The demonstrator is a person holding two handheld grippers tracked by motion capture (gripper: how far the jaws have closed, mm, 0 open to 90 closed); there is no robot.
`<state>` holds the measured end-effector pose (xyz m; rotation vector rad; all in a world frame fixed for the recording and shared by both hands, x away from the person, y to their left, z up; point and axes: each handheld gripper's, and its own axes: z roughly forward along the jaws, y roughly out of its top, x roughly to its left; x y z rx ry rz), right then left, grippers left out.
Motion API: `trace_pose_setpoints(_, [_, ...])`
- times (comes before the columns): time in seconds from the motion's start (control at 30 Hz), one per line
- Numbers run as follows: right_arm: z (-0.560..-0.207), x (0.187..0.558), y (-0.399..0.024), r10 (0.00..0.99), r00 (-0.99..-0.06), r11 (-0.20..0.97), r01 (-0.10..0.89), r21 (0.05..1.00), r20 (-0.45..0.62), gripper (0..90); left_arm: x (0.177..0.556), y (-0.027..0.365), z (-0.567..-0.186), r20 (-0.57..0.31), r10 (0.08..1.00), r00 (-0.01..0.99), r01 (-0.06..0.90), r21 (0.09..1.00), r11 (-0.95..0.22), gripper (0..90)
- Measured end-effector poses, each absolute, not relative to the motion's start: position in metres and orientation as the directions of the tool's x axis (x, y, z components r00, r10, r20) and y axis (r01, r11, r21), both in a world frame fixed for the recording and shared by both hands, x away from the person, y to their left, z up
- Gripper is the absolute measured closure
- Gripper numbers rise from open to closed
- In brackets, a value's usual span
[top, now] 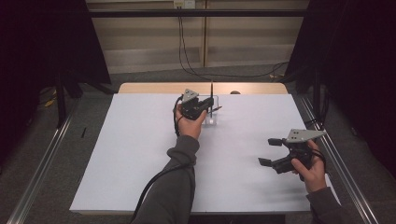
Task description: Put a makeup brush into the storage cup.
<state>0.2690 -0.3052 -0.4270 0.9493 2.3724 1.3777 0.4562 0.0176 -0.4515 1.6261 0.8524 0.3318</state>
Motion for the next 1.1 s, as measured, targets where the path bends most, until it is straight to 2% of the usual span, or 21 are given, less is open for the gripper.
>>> trace_pose_setpoints(0.57, [-0.427, 0.269, -0.304, 0.636, -0.764, 0.348, 0.414, 0.841, 0.113, 9.3, 0.453, 0.018, -0.452, -0.234, 0.682, 0.693, 0.349, 0.937, -0.034, 83.0])
trace_pose_setpoints(0.8, [-0.427, 0.269, -0.304, 0.634, -0.765, 0.350, 0.414, 0.841, 0.113, 9.3, 0.452, 0.023, -0.450, -0.234, 0.661, 0.713, 0.339, 0.940, -0.033, 73.2])
trace_pose_setpoints(1.1, [-0.427, 0.269, -0.302, 0.634, -0.766, 0.355, 0.411, 0.840, 0.107, 9.3, 0.449, 0.029, -0.442, -0.218, 0.671, 0.708, 0.329, 0.944, -0.040, 65.8])
